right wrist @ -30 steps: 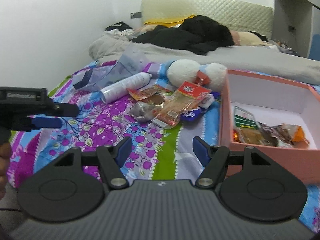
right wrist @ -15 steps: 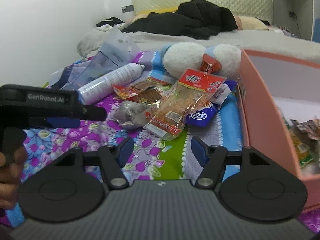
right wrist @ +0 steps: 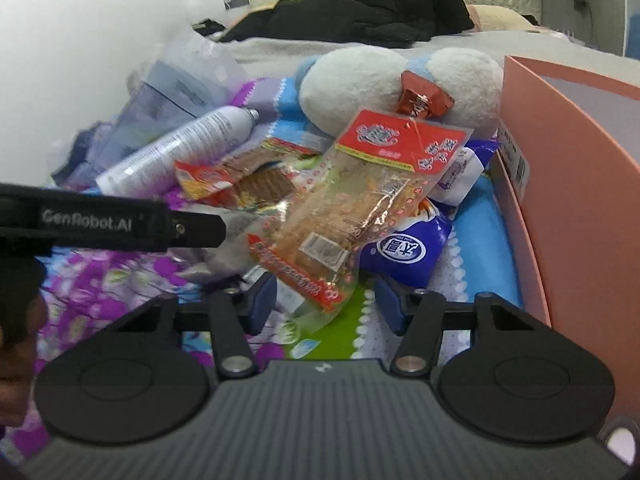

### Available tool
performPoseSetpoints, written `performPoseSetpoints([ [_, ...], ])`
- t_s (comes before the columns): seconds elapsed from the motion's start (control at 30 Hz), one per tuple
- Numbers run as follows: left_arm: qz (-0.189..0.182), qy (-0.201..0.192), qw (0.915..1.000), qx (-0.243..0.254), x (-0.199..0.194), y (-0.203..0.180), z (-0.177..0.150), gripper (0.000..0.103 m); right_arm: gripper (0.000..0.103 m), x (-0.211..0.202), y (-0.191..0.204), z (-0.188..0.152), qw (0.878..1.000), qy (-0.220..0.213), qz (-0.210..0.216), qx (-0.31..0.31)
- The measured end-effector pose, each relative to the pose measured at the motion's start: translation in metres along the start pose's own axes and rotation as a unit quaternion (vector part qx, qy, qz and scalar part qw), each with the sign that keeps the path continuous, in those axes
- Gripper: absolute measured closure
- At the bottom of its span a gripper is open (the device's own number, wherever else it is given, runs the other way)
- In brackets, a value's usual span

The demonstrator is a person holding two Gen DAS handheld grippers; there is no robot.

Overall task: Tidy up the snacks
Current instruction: 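Grasp the red-labelled spicy strip pack with the right gripper while the left gripper grasps the grey clear bag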

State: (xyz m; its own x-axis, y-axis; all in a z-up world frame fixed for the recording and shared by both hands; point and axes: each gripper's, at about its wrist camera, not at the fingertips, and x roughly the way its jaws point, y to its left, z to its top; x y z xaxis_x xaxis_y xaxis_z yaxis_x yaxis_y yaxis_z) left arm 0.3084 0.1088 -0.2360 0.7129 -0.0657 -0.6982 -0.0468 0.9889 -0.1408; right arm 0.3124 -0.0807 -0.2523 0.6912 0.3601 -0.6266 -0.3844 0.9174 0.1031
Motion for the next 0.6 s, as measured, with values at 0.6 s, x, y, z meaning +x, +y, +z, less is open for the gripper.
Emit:
performPoseSetpoints([
  [0.6,-0.004,-0.002,0.9981,-0.061,-0.028,0.016,-0.011,0.056,0.085,-0.025,0.008,0.001,1.0,-0.008,0.024,-0.011],
])
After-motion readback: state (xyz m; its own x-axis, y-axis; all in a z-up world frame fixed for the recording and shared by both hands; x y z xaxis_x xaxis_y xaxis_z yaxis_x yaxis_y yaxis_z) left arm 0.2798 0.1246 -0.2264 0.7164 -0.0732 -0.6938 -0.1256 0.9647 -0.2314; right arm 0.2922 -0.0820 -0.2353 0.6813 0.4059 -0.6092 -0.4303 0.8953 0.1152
